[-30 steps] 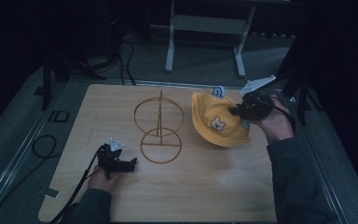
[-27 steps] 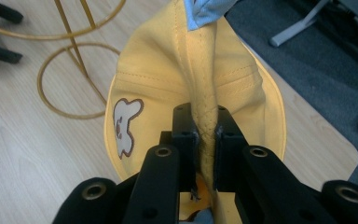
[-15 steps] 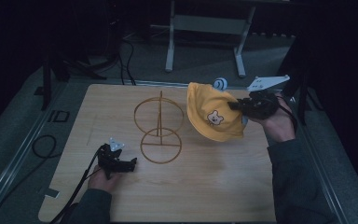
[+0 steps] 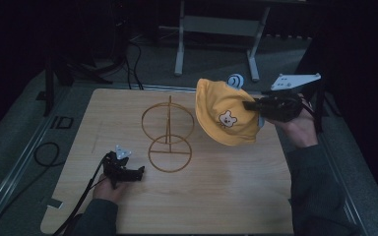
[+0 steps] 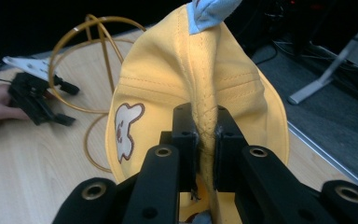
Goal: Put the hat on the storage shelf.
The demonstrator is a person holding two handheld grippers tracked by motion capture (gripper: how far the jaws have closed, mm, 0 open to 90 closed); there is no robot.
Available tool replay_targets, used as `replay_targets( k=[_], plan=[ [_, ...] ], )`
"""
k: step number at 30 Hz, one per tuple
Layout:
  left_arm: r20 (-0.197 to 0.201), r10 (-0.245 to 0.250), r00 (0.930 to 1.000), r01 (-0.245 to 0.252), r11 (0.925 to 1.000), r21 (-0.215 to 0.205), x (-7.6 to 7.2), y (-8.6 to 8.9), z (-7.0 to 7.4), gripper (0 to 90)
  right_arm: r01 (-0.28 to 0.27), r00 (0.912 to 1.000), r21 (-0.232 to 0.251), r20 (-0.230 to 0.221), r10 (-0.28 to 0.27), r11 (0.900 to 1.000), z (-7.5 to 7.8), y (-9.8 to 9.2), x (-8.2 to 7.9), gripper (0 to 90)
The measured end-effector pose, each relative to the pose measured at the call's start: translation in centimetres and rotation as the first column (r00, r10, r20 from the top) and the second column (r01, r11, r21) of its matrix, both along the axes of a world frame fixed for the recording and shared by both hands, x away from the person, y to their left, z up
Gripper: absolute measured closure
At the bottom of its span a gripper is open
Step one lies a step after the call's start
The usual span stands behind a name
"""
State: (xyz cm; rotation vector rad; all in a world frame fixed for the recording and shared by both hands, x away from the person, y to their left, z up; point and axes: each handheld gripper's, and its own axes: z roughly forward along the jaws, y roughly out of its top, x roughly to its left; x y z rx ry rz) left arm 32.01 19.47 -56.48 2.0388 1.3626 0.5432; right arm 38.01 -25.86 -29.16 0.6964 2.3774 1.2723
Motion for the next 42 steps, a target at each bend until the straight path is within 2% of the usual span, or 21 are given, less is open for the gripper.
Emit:
replay_targets(
  k=[5,25,42],
  plan=[
    [0.0,-0.001,1.0,0.001,1.0,0.0,0.0,0.0,0.0,1.9,-0.031,0.9995,0.022,-0.001,0.031,0.999,0.5,0.4,-0.2,82.3],
    [0.003,0.002,1.0,-0.002,1.0,-0.003,0.0,0.0,0.0,1.9,-0.112,0.9937,0.038,0.011,0.112,0.993,1.9,3.7,-0.2,82.2],
    [0.002,0.002,1.0,-0.002,1.0,-0.002,0.0,0.0,0.0,1.9,-0.166,0.9861,0.028,0.011,0.166,0.986,1.9,7.0,0.4,82.1]
  ],
)
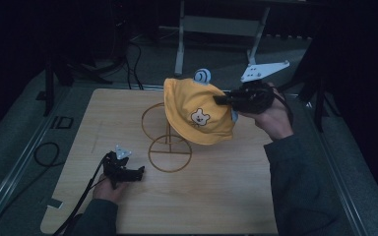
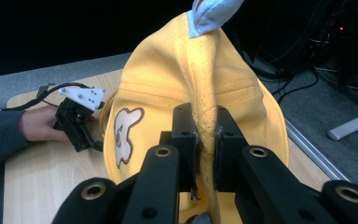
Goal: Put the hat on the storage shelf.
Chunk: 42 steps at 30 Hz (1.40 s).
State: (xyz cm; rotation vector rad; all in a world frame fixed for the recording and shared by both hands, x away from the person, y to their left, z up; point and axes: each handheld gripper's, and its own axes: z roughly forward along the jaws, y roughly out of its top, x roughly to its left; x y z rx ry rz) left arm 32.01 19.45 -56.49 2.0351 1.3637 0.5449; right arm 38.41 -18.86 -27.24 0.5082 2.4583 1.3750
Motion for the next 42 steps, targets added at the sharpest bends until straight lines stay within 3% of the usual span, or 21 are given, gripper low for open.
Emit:
replay_targets(
  k=[17,42],
  plan=[
    [0.001,0.0,1.0,0.0,1.0,0.0,0.0,0.0,0.0,1.9,-0.026,0.9996,-0.012,-0.008,0.026,1.0,-0.2,2.9,1.0,81.7],
    [0.001,0.0,1.0,0.0,1.0,-0.001,0.0,0.0,0.0,1.9,-0.045,0.9984,-0.023,-0.034,0.045,0.999,-0.4,5.5,2.3,81.0]
  ],
)
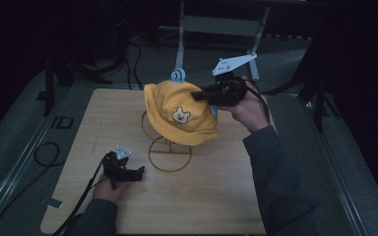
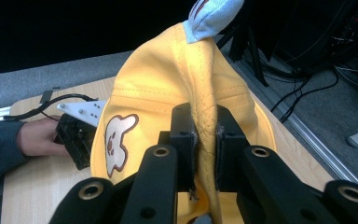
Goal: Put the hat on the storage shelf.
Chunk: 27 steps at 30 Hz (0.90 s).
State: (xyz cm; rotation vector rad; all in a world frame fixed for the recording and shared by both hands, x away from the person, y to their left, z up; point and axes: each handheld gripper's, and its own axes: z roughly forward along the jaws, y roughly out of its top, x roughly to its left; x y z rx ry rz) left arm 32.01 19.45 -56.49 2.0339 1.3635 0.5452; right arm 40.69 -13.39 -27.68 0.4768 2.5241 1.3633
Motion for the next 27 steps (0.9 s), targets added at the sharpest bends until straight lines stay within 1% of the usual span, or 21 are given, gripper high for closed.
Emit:
replay_targets(
  k=[4,5,11,15,18,24,27],
  plan=[
    [0.0,0.0,1.0,0.0,1.0,0.0,0.0,0.0,0.0,1.9,-0.005,1.0,-0.006,-0.001,0.005,1.0,0.1,0.5,0.1,80.9],
    [0.0,0.0,1.0,0.0,1.0,0.0,0.0,0.0,0.0,1.9,-0.008,1.0,-0.014,0.001,0.008,1.0,0.2,0.9,0.2,80.8],
    [0.0,0.0,1.0,0.0,1.0,0.0,0.0,0.0,0.0,1.9,-0.021,0.9998,-0.031,0.005,0.021,0.999,0.1,2.0,0.3,79.8],
    [-0.001,0.001,1.0,-0.001,1.0,-0.001,0.0,0.0,0.0,1.9,-0.024,0.9997,-0.034,0.001,0.024,0.999,0.1,2.7,0.4,79.0],
    [-0.001,0.001,1.0,-0.001,1.0,-0.001,0.0,0.0,0.0,1.9,-0.027,0.9996,-0.039,0.005,0.028,0.999,0.1,3.3,0.5,78.9],
    [-0.001,0.001,1.0,-0.001,1.0,0.0,0.0,0.0,0.0,1.9,-0.037,0.9993,-0.055,0.001,0.038,0.998,-0.2,4.7,0.6,79.0],
    [-0.001,0.0,1.0,0.0,1.0,0.0,0.0,0.0,0.0,1.9,-0.041,0.9991,-0.076,0.006,0.042,0.996,-0.6,5.7,0.6,78.9]
  ],
)
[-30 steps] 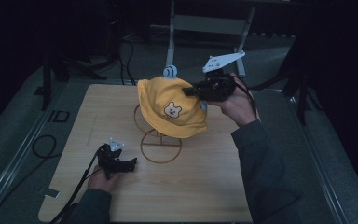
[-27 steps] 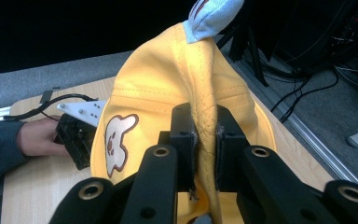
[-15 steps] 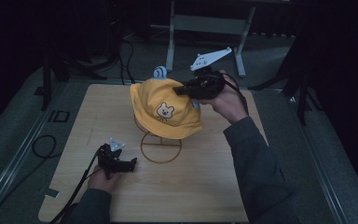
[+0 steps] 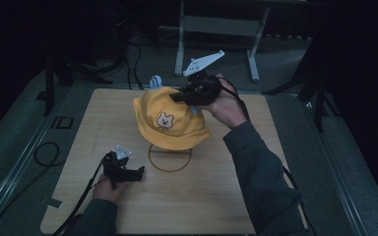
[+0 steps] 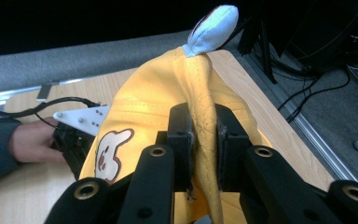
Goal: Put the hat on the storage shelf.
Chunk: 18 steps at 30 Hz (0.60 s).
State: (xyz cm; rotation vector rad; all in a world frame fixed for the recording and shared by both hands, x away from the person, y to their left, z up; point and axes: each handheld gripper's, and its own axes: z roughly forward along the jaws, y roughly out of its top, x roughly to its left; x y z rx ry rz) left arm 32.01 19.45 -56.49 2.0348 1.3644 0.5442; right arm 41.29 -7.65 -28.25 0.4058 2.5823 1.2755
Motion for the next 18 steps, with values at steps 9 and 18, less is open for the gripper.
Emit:
replay_targets(
  k=[9,18],
  plan=[
    [0.001,0.001,1.0,-0.001,1.0,0.0,0.0,0.0,0.0,1.9,0.009,1.0,-0.064,0.002,-0.009,0.998,-2.0,2.1,0.3,78.0],
    [0.001,0.001,1.0,-0.001,1.0,0.0,0.0,0.0,0.0,1.9,0.017,0.9998,-0.069,-0.007,-0.017,0.997,-2.1,2.2,0.3,71.7]
  ],
)
